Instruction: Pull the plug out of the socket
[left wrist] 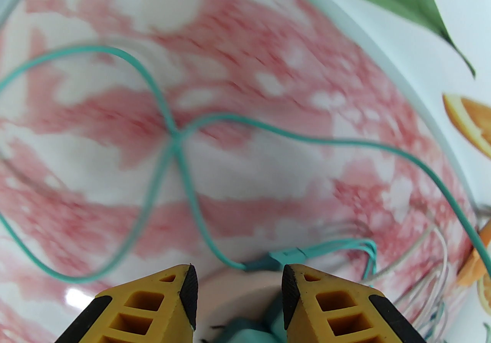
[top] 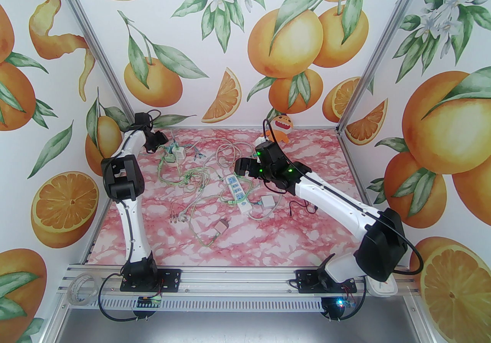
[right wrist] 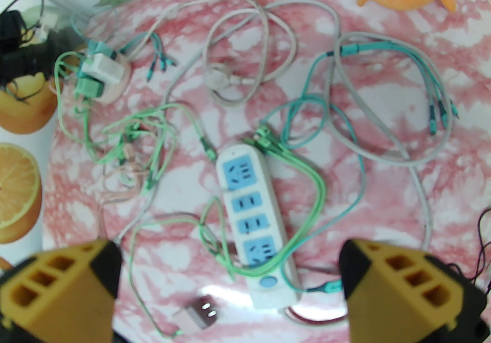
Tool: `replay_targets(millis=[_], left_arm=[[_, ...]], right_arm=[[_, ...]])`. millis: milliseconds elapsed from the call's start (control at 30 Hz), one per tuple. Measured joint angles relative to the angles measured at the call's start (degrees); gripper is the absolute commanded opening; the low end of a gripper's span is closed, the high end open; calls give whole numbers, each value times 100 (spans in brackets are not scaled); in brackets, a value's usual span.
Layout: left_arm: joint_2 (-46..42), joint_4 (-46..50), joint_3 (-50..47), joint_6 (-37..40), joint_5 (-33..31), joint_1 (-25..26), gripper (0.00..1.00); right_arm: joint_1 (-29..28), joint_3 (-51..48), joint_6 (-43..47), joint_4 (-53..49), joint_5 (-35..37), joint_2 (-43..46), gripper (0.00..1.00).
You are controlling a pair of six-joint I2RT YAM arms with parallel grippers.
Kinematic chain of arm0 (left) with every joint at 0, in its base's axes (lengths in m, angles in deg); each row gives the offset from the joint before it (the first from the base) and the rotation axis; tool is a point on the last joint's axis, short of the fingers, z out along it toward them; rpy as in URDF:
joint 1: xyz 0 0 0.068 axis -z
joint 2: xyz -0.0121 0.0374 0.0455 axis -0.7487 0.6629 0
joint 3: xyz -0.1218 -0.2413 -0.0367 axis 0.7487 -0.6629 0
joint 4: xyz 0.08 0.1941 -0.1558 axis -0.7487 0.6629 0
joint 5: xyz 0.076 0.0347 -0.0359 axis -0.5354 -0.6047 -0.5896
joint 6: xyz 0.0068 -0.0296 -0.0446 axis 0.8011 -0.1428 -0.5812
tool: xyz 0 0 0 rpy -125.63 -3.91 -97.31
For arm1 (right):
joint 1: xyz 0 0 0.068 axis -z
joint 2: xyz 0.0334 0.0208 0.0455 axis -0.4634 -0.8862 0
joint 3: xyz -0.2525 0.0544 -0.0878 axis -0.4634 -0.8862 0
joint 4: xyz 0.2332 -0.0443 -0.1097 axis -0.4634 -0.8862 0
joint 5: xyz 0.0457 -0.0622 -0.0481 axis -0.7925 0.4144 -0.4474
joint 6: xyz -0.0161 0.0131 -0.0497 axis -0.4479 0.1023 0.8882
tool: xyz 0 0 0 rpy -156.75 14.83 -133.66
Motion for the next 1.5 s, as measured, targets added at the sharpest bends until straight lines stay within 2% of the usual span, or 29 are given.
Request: replay_targets(millis=[100,200,367,600,767,900,1033,1100,1200,1400,1500], left_arm=[[-20,-74,-90,15,55,131,43],[-448,-562,-909,-44,160,243,43],[-815,-769,-1543,-175,284,717,43],[-992,-918,-1847,-339,380,1458,42],[-1069,-951,-1971,-417,393,1759,43],[-1174,-944,-2124,-476,387,1897,45],[-1294,-870,-2203,-474,345,1906,53],[-1403,-800,-2223,-470,337,1860,60],[-1727,-673,-2315,-459,308,1773,64],[-2918,-535,-2900,-487,129,1543,70],[-3641,-560,-3421,-542,48,1517,71]], right_arm=[[0,9,7,-4,2,0,100],[0,9,9,0,0,0,100],[0,9,87,0,-2,0,100],[0,9,354,2,35,-2,100],[46,-109,549,372,94,-4,99],[225,-367,688,737,-181,-44,77],[295,-229,1036,822,-422,-337,70],[210,17,1314,841,-503,-636,67],[33,271,1696,916,-605,-999,58],[-90,765,2267,1023,-1012,-1720,53],[-90,1016,2535,1104,-1145,-2057,56]])
